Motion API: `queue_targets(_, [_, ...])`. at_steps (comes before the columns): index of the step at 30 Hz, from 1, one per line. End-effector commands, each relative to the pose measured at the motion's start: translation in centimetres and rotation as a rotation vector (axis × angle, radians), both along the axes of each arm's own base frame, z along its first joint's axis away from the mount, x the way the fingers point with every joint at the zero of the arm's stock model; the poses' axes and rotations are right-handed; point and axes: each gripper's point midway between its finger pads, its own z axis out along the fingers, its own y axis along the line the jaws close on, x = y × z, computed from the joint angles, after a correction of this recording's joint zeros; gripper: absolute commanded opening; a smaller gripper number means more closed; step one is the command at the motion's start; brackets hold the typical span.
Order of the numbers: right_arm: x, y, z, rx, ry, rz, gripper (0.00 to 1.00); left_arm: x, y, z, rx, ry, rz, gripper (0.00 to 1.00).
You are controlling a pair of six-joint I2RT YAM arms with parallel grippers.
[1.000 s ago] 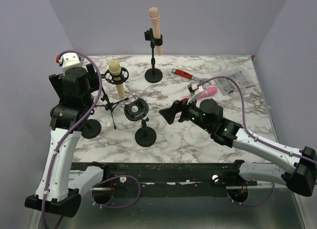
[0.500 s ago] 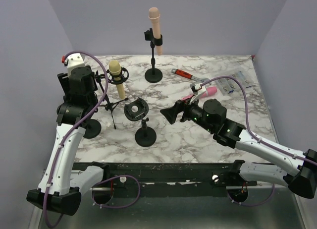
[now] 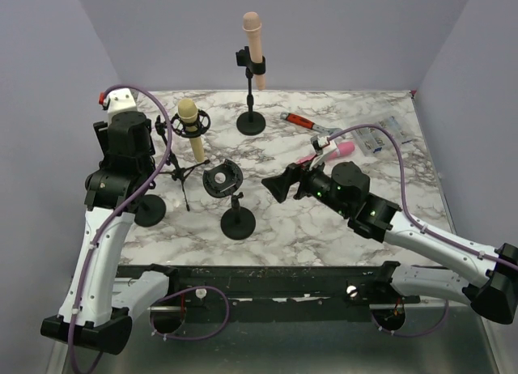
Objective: Remove the microphone from the stand
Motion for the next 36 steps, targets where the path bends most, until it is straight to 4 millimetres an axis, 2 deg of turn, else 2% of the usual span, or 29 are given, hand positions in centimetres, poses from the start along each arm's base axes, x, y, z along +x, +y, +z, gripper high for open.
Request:
queue_targets(1, [0.1, 0.4, -0.1, 0.003, 0.006, 0.002, 1.00, -1.8, -0.8, 2.0, 0.012, -0.001, -0.058, 0.02])
queue_targets(4, [0.3, 0.9, -0.5, 0.004, 0.015, 0.009, 1.00, -2.6, -1.4, 2.4, 0.028, 0.014, -0.071, 0.00])
queue_targets(9, [0.3, 1.6, -1.2, -0.001, 0.039, 0.027, 1.00, -3.3, -3.7, 2.5, -0.005, 0.019, -0.135, 0.00])
queue_targets(20, [0.4, 1.3, -1.1, -0.001, 0.039, 0.015, 1.00, -4.4, -4.2, 2.5, 0.017, 0.056, -0.141, 0.00])
queue_targets(26, [0.0, 1.9, -0.7, 0.000, 0.032, 0.056, 1.00, -5.0, -6.8, 1.3, -0.076, 0.108, -0.233, 0.00])
queue_targets(32, [-0.3, 2.2, 0.1, 0.019, 0.018, 0.081, 1.00, -4.9, -7.5, -0.3, -0.070, 0.120, -0.247, 0.00])
queue_targets(33, [-0.4, 2.4, 0.4, 0.023, 0.015, 0.091, 1.00, -4.8, -7.6, -0.5, -0.072, 0.117, -0.253, 0.04])
queue_targets(36, [-0.6, 3.0, 0.8, 0.033, 0.016, 0.116, 1.00, -4.6, -8.1, -0.5, -0.075, 0.108, -0.285, 0.31])
